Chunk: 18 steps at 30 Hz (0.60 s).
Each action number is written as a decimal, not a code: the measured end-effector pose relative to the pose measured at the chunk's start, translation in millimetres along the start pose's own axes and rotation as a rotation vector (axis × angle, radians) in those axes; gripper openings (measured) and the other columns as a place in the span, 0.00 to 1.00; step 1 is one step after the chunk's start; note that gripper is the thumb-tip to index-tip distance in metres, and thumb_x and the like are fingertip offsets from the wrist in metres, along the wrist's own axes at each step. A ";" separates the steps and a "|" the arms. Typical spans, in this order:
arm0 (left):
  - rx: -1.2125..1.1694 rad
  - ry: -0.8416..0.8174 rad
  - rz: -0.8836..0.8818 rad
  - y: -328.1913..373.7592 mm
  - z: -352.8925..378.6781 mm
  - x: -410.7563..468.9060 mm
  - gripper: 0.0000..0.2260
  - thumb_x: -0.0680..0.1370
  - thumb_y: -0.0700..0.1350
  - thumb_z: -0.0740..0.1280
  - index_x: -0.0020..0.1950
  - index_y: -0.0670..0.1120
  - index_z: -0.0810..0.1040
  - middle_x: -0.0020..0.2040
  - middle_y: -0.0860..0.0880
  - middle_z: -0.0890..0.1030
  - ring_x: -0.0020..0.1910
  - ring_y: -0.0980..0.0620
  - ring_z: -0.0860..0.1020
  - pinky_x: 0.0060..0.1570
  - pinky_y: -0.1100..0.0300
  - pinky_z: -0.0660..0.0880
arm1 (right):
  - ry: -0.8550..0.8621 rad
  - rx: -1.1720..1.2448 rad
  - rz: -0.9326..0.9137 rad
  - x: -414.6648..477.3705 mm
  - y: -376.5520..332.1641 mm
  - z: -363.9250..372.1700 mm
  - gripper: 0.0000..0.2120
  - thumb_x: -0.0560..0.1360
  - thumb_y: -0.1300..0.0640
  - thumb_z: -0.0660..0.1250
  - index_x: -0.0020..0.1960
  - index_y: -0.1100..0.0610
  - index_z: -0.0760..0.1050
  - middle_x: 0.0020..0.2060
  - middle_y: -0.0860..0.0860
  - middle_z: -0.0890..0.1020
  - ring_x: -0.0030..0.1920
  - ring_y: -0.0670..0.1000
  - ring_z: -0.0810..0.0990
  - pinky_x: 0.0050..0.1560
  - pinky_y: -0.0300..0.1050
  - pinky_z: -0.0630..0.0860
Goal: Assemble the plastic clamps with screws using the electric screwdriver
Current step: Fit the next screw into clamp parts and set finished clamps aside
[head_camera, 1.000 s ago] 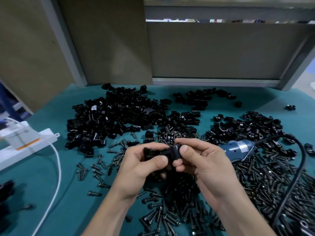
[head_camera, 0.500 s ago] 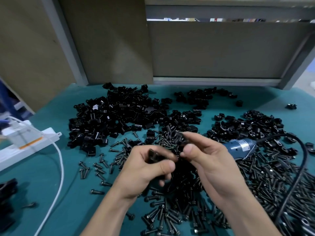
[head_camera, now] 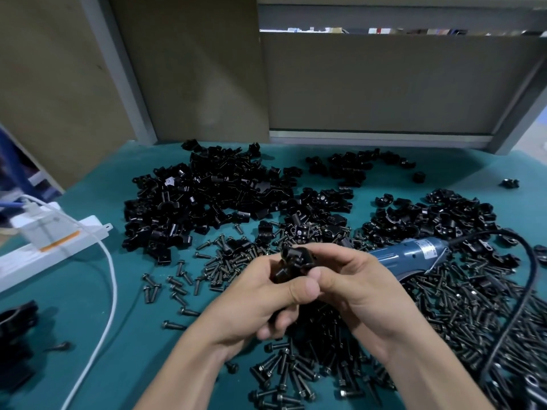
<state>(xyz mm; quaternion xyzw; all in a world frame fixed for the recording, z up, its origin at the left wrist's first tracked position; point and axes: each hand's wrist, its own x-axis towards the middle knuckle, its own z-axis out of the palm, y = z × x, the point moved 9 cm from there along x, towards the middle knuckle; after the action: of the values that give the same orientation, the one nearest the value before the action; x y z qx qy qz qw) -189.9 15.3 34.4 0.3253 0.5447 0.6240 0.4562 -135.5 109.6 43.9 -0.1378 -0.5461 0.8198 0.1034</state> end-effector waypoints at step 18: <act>0.440 0.579 0.182 11.3 -31.9 -7.3 0.29 0.66 0.77 0.70 0.48 0.54 0.72 0.41 0.54 0.82 0.37 0.53 0.79 0.41 0.53 0.80 | 0.165 -0.252 -0.305 -4.4 -18.5 -1.6 0.15 0.62 0.53 0.80 0.48 0.43 0.88 0.45 0.50 0.89 0.48 0.50 0.88 0.48 0.38 0.83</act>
<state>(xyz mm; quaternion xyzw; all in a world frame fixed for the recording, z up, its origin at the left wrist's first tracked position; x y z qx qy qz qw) -218.5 -3.6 39.9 0.2729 0.7411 0.5960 0.1453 -130.4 116.6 60.9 -0.1322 -0.6483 0.7059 0.2526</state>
